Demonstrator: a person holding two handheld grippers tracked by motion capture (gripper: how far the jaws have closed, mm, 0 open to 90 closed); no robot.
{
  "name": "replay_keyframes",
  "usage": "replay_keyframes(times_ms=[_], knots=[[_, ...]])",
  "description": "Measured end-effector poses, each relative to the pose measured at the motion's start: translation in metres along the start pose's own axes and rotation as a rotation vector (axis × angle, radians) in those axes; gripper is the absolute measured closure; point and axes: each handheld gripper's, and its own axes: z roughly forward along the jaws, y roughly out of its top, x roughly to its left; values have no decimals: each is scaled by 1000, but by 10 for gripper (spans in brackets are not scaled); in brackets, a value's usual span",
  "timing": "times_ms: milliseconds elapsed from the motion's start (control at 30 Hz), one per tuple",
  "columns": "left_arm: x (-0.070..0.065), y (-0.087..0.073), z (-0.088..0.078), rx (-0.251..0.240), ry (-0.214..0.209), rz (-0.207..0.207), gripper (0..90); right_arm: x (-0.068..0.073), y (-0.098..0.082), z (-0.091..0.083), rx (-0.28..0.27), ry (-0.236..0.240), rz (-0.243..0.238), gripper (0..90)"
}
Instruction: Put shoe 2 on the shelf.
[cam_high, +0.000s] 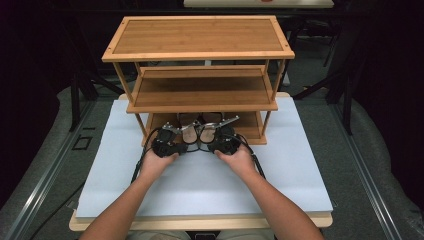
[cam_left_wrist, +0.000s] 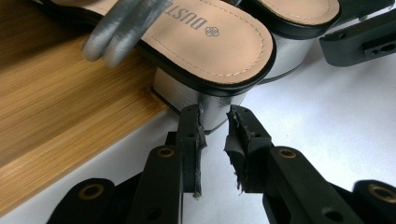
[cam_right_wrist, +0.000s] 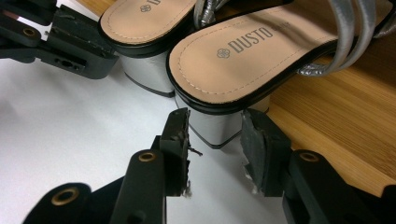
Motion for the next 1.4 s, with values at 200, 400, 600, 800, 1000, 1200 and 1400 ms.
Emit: replay_keyframes(times_ms=[200, 400, 600, 800, 1000, 1200, 1400], knots=[[-1, 0, -3, -2, -2, 2, 748, 0, 0, -4, -1, 0, -4, 619], [0, -1, -9, -3, 0, 4, 746, -1, -1, -8, -5, -8, -12, 619], [1, -4, -18, -6, 2, 10, 746, -1, -2, -15, -1, -10, -15, 619], [7, -9, -32, -21, 0, 3, 746, -3, -7, -25, -15, -27, -27, 618], [13, -20, -50, -32, 9, 1, 746, -5, -14, -38, -13, -42, -42, 618], [19, -40, -73, -51, 33, -8, 746, -7, -33, -54, -16, -72, -63, 618], [22, -56, -92, -74, 41, -5, 745, -9, -51, -67, -1, -94, -62, 618]])
